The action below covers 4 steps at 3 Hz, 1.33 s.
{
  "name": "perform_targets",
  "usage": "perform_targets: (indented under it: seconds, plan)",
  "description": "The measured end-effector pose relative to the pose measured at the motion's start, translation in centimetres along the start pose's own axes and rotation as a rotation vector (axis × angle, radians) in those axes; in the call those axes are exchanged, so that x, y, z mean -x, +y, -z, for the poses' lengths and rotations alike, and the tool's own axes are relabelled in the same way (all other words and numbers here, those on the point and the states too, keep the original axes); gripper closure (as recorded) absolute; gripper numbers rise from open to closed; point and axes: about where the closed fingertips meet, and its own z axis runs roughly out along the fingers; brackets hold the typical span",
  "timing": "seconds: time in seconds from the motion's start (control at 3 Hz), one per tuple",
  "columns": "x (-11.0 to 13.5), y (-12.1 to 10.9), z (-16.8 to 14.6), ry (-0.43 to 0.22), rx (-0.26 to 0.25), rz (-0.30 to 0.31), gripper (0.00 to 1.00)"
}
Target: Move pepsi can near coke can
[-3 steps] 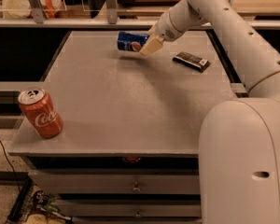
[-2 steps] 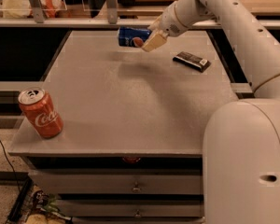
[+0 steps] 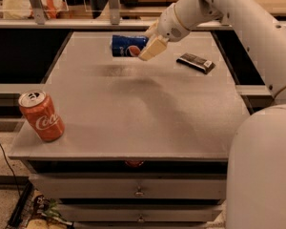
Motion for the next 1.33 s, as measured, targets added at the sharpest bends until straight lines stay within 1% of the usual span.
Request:
perform_targets:
  seconds: [0.33,0.67,1.0,1.33]
  plan:
    - [0.0,0.0,0.0,0.0,-0.001,0.0,1.0]
    - [0.1,0.5,0.0,0.019,0.006,0.003,1.0]
    - [1.0,2.5,1.4,0.028,-0.013,0.006,1.0]
    - [1.5,6.9,1.5,0.037,0.012,0.007,1.0]
